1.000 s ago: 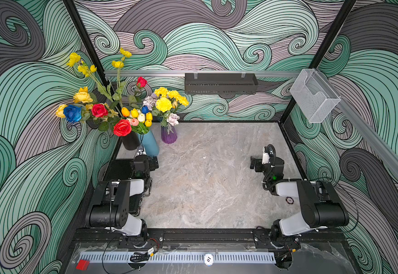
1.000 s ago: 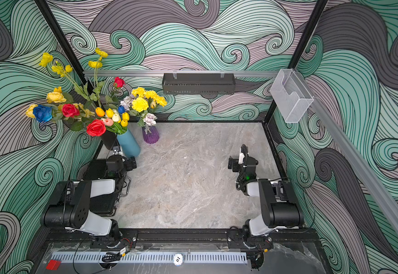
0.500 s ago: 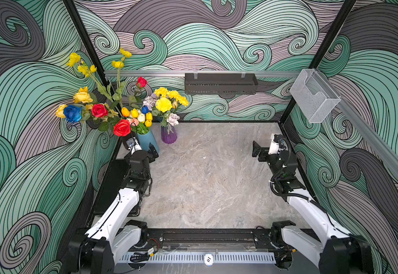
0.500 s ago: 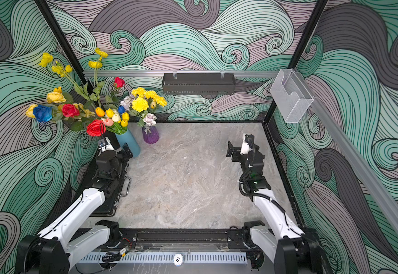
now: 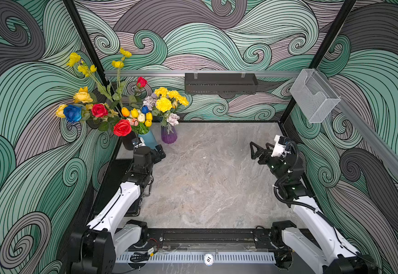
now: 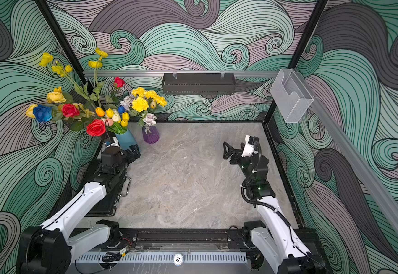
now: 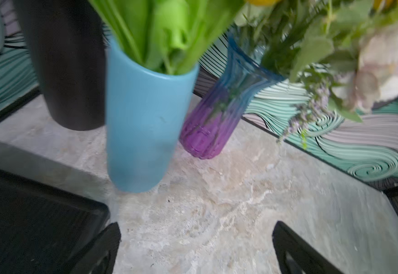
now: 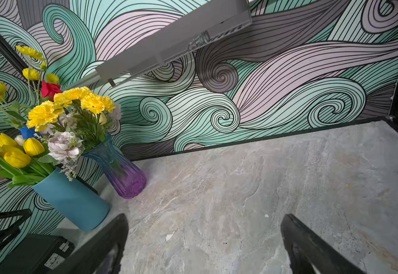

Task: Pick out yellow flowers from the vase
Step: Move the vase to the center of the board.

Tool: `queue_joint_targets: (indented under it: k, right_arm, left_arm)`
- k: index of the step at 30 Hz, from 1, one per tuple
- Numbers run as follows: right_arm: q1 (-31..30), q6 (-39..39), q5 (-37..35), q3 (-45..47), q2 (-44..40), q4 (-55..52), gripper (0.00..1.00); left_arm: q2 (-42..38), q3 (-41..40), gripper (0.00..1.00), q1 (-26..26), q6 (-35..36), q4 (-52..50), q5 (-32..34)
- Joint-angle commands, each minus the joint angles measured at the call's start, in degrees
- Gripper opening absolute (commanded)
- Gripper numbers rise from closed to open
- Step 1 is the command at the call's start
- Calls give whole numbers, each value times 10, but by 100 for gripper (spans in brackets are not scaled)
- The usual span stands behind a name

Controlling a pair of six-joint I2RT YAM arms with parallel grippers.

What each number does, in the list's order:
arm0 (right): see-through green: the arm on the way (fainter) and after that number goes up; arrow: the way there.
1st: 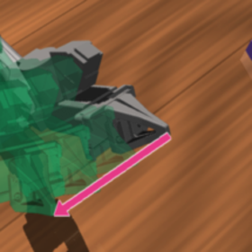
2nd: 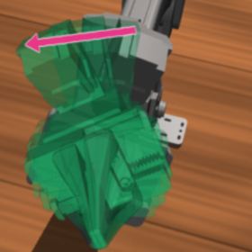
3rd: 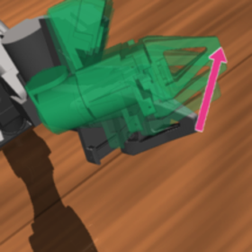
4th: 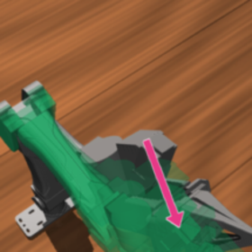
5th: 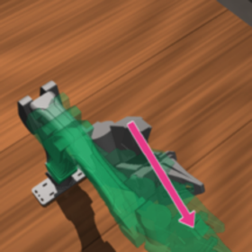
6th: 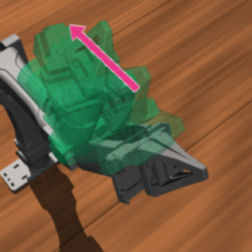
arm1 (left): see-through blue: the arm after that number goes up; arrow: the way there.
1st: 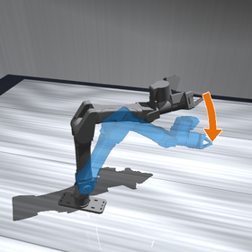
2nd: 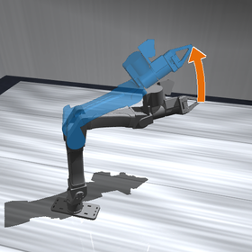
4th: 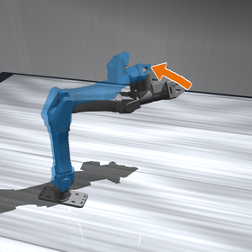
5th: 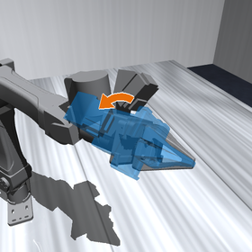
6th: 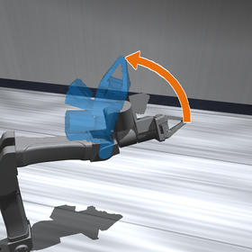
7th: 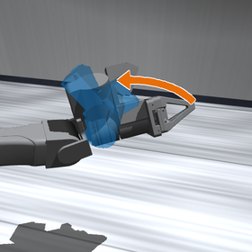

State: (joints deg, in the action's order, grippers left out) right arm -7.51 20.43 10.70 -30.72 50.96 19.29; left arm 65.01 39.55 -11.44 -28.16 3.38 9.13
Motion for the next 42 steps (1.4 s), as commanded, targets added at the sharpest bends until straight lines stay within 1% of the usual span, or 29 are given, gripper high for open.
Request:
queue_joint_targets:
  k: [1,6,8,11,14,20,24,26,33,36,42]
  right_arm:
    - [-3,14,20,9,8,8,99]
    - [-10,4,19,18,6,17,99]
    - [-12,1,17,19,4,14,98]
    - [-14,-4,13,23,-1,15,98]
    - [-14,-5,10,27,-7,17,98]
    - [-15,-6,11,31,-13,22,98]
    - [-16,-1,12,35,-9,31,98]
    - [-16,-1,14,34,-8,30,98]
    - [-18,0,15,41,-10,36,99]
    - [-20,0,17,42,-8,39,99]
    - [-20,-1,16,47,-9,44,99]
  left_arm:
    - [51,34,99,-21,45,16,-50]
    - [159,103,99,-44,72,16,-51]
    - [210,137,99,-49,80,9,-41]
    - [267,190,98,-50,87,-12,-21]
    - [316,228,98,-52,92,-19,-1]
    - [381,304,98,-50,119,-38,42]
    - [417,347,99,-49,138,-44,80]
    - [427,356,99,-48,147,-33,85]
    - [428,337,99,-38,172,41,74]
    - [428,323,99,-31,180,90,71]
    - [451,333,95,-18,181,128,84]
